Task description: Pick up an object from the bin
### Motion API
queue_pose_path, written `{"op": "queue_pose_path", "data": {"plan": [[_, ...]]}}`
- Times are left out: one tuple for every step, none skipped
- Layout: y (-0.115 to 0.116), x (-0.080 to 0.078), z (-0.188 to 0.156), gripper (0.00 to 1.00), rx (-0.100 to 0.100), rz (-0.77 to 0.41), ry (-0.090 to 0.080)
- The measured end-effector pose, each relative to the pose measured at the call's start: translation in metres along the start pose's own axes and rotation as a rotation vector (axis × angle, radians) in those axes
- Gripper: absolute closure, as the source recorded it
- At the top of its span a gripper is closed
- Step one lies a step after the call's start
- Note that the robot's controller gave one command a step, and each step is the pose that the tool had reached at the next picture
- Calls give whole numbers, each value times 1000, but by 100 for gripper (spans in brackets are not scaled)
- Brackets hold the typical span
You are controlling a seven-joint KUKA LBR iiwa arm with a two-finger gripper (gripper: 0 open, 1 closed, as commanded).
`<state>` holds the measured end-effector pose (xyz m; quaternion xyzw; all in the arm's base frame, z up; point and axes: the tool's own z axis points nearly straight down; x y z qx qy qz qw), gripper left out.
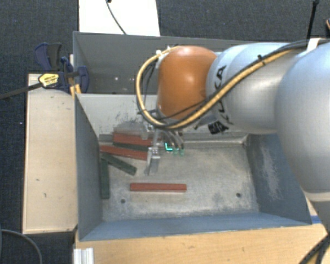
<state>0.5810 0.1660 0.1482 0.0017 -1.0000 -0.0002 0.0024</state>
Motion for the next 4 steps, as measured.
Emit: {"op": "queue_pose_path", "data": {"plan": [[-21,45,82,0,2,-44,2],[-20,42,78,100,-1,-39,-7],[-5,39,-37,100,-3,-61,-15],[1,33,-115,100,-4,-12,-16]]}}
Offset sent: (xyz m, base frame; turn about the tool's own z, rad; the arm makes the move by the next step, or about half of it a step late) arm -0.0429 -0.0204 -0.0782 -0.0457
